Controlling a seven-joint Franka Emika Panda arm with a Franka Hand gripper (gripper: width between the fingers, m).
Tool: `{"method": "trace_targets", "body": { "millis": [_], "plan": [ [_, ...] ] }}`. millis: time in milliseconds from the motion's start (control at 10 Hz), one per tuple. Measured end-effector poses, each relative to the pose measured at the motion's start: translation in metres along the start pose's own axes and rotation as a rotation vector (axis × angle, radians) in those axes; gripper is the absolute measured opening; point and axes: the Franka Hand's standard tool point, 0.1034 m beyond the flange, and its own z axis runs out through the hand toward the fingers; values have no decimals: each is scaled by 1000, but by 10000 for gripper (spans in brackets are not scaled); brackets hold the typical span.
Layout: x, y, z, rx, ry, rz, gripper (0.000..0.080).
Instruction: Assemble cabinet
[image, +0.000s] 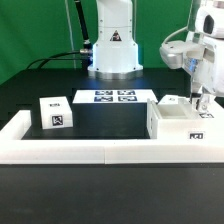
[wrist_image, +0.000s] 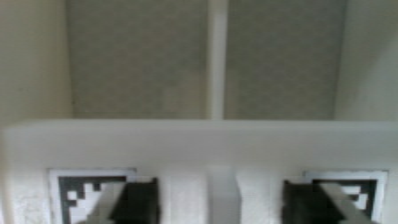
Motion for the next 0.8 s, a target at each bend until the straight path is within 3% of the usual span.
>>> {"method": "trace_targets", "body": {
  "millis": [100,200,300,600,800],
  "plan": [
    [-4,-7,-4,-7,0,16,486],
    [-9,-25,-10,-10,-3,47,663],
    [-12,-41,-13,-10,-3,94,760],
    [-17,-91,-26,-13,-5,228,791],
    [-17,-113,-19,-18,13,251,798]
  ]
}}
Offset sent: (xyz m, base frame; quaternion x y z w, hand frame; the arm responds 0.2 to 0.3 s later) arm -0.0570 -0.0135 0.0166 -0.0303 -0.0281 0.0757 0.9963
